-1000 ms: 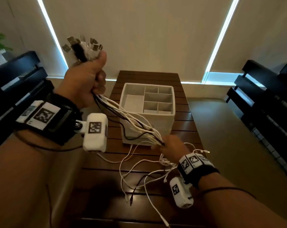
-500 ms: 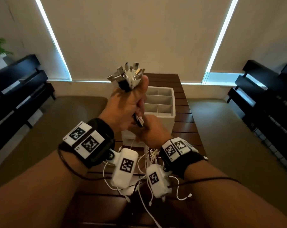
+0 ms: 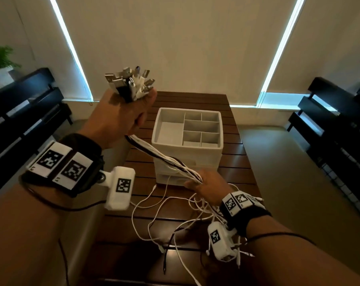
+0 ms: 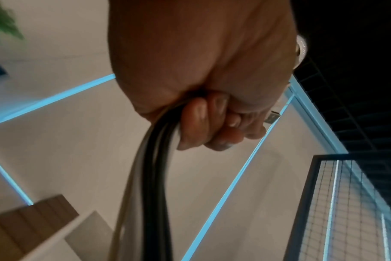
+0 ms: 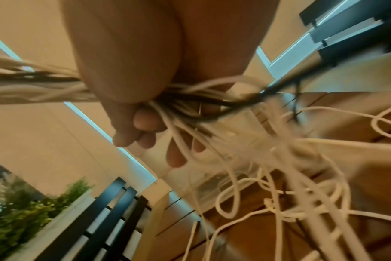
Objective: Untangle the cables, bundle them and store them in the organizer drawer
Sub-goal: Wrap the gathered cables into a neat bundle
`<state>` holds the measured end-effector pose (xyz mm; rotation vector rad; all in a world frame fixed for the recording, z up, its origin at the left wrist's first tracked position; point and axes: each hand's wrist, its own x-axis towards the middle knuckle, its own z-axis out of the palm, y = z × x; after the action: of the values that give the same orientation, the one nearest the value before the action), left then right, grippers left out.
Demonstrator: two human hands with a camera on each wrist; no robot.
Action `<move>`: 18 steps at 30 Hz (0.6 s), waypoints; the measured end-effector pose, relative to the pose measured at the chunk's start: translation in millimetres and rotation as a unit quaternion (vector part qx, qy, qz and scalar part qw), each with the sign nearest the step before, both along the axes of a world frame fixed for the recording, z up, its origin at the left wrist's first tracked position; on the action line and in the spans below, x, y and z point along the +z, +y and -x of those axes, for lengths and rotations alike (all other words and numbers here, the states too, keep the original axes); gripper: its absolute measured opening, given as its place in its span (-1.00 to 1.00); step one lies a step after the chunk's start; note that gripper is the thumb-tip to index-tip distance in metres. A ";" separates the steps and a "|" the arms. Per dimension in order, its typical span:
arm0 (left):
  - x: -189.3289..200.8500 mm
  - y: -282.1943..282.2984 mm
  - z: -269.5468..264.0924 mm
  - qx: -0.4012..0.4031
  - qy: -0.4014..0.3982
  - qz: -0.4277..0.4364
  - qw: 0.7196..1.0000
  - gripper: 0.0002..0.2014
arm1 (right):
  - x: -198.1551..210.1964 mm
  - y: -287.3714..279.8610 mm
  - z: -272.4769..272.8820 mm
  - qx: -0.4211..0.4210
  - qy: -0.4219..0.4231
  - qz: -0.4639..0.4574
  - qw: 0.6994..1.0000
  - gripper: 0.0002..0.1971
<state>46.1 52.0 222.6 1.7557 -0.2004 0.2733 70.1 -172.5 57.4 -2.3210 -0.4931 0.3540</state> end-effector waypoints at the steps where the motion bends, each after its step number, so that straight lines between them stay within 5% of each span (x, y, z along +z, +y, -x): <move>1: -1.6 3.2 0.3 0.008 -0.001 -0.009 1.000 -0.70 | -2.6 -1.9 -0.1 0.000 0.001 -0.001 1.000 -0.84; 5: -13.0 16.0 0.6 0.053 0.021 -0.047 0.997 -0.74 | -3.8 -7.7 -3.1 -0.019 0.018 0.036 0.999 -0.81; 9: -24.3 17.0 -1.1 0.070 0.018 -0.145 0.987 -0.94 | -0.8 -2.9 -7.6 0.026 -0.025 0.201 0.979 -0.61; 11: -32.1 6.3 -3.6 0.033 0.037 -0.246 0.968 -0.90 | 5.9 6.8 -8.5 0.059 -0.069 0.259 0.962 -0.64; 14: -45.2 -22.9 -3.2 0.015 0.087 -0.440 0.894 -0.61 | 15.1 18.6 -7.7 0.080 -0.128 0.281 0.948 -0.75; 16: -50.6 -39.5 -1.7 0.022 0.115 -0.470 0.875 -0.55 | 20.9 22.9 -5.6 0.077 -0.158 0.258 0.950 -0.78; 18: -61.3 -44.5 -4.5 0.008 0.153 -0.438 0.886 -0.52 | 25.4 26.5 -3.6 0.078 -0.176 0.218 0.957 -0.78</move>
<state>50.6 7.5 161.2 2.6695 -0.0768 -0.1224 73.7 -146.0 82.8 -2.8017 -0.8464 0.1260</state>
